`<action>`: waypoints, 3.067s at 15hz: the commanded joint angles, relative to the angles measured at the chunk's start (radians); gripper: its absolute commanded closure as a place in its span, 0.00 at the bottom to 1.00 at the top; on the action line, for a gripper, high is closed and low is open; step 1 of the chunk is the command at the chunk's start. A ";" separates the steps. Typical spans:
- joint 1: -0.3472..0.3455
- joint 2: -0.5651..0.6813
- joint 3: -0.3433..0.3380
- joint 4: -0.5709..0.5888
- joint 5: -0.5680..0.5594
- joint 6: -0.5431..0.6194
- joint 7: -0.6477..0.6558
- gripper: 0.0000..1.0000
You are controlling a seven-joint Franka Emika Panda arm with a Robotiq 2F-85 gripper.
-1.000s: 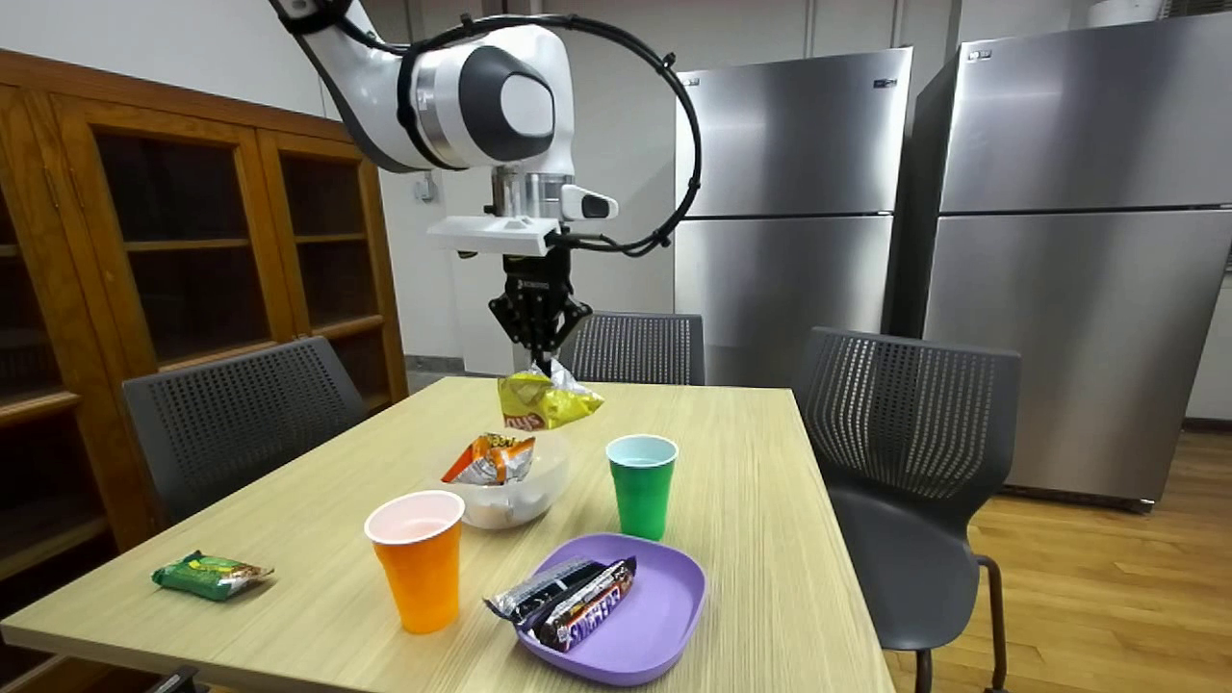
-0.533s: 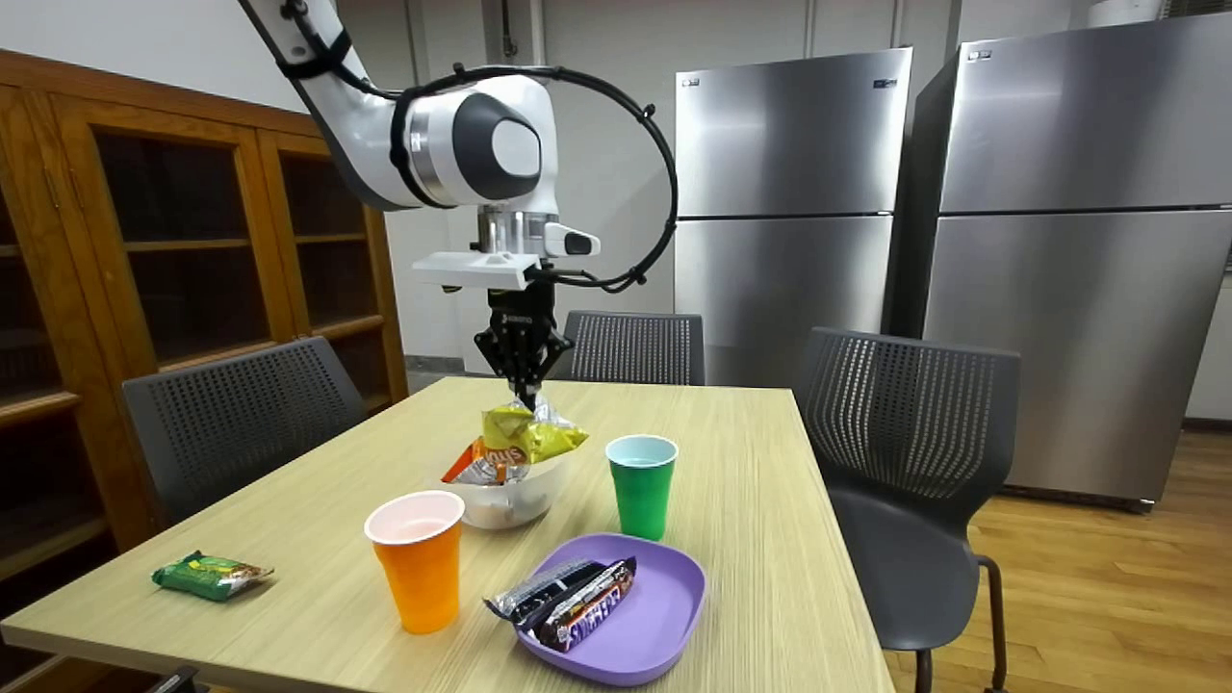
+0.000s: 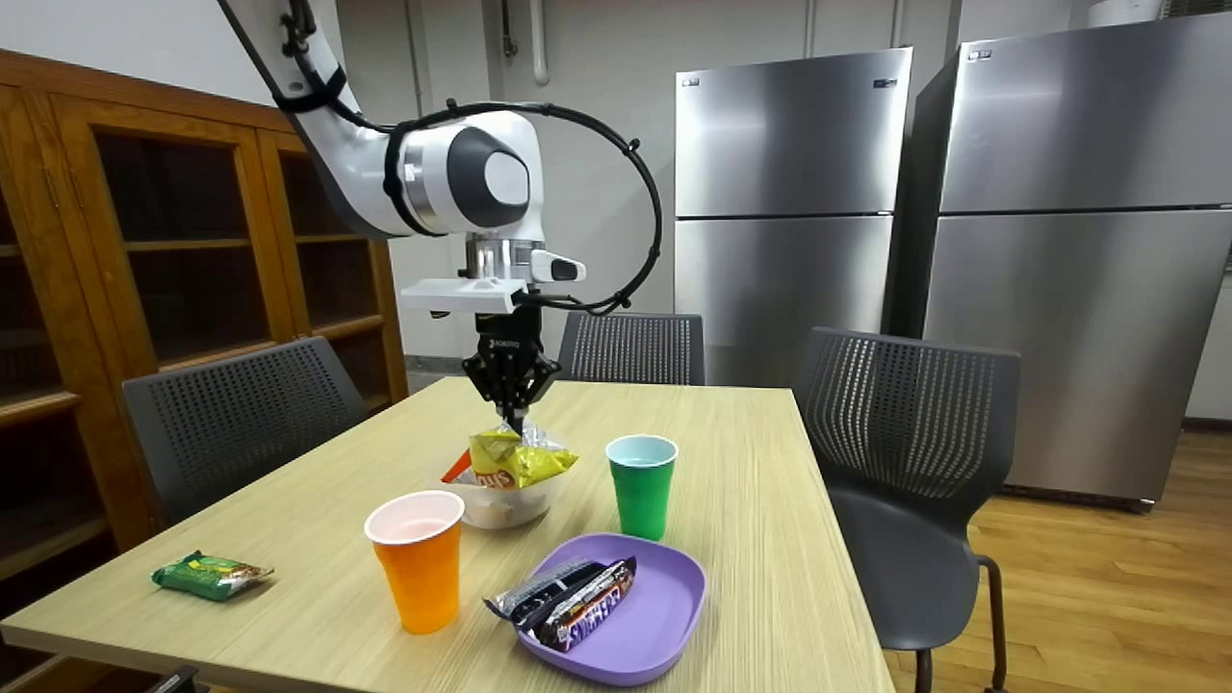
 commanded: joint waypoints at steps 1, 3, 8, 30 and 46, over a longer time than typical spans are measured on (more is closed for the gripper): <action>0.013 0.010 0.011 0.033 -0.031 -0.020 0.047 1.00; 0.015 0.002 0.015 0.038 -0.026 -0.022 0.039 1.00; 0.020 0.009 0.025 0.069 -0.015 -0.017 0.043 1.00; 0.021 -0.053 0.036 0.054 -0.008 -0.003 0.077 0.00; 0.005 -0.234 0.036 -0.092 -0.041 0.003 0.054 0.00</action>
